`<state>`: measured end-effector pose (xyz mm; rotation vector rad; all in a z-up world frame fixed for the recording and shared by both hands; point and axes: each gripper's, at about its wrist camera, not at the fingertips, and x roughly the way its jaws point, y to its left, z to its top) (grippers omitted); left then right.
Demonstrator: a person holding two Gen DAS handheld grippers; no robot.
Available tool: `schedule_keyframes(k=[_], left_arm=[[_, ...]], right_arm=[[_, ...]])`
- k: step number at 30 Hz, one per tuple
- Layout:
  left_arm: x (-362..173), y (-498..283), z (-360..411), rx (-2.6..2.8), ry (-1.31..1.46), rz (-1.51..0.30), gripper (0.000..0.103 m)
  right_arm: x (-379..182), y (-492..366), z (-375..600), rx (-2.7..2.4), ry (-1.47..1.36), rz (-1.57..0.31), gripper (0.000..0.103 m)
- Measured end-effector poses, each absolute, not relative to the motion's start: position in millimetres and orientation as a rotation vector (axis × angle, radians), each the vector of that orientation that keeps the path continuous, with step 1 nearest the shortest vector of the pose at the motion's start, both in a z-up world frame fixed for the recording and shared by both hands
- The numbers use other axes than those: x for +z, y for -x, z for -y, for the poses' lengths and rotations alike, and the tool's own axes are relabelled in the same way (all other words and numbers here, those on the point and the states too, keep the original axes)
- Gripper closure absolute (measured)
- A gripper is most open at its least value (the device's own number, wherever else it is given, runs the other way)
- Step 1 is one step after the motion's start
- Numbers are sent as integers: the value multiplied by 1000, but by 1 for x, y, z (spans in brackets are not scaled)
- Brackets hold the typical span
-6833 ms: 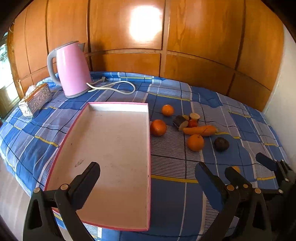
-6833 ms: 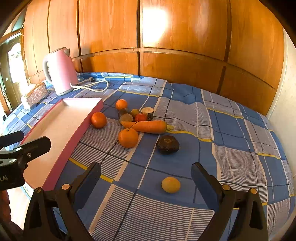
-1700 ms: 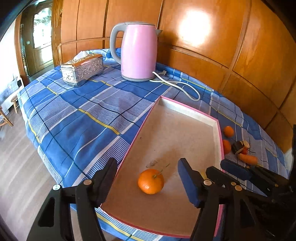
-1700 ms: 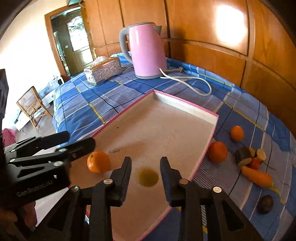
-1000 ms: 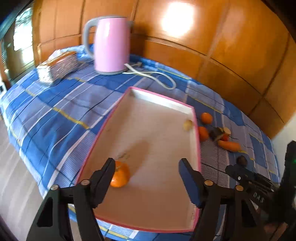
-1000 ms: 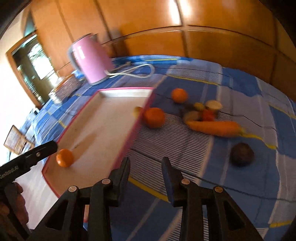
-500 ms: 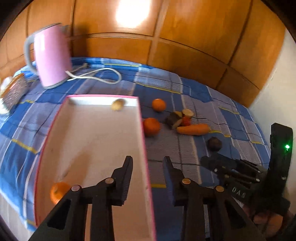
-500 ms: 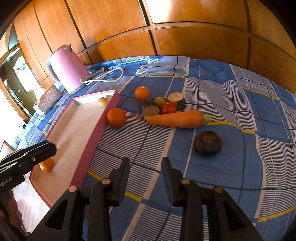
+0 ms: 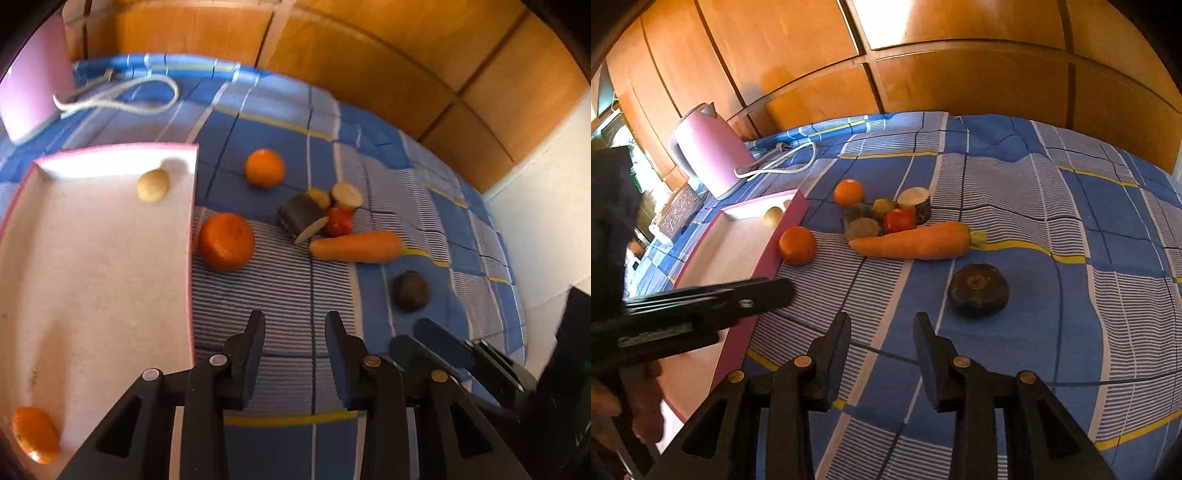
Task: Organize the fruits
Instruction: 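Grasp the large orange with the left gripper while the right approaches the dark fruit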
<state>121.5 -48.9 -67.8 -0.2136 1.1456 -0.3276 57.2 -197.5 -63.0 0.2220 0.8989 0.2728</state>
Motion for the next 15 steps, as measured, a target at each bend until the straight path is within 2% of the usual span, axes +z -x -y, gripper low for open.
schedule_keyframes(k=[12,15], left_arm=[[-74,-147,35,-206,179,-1116,70],[-74,-154,35,-207,174,-1113,67]], right_arm=[[-72,-64,211,257,-262,-915,68],[-73,-64,214,253,-264,-914,68]])
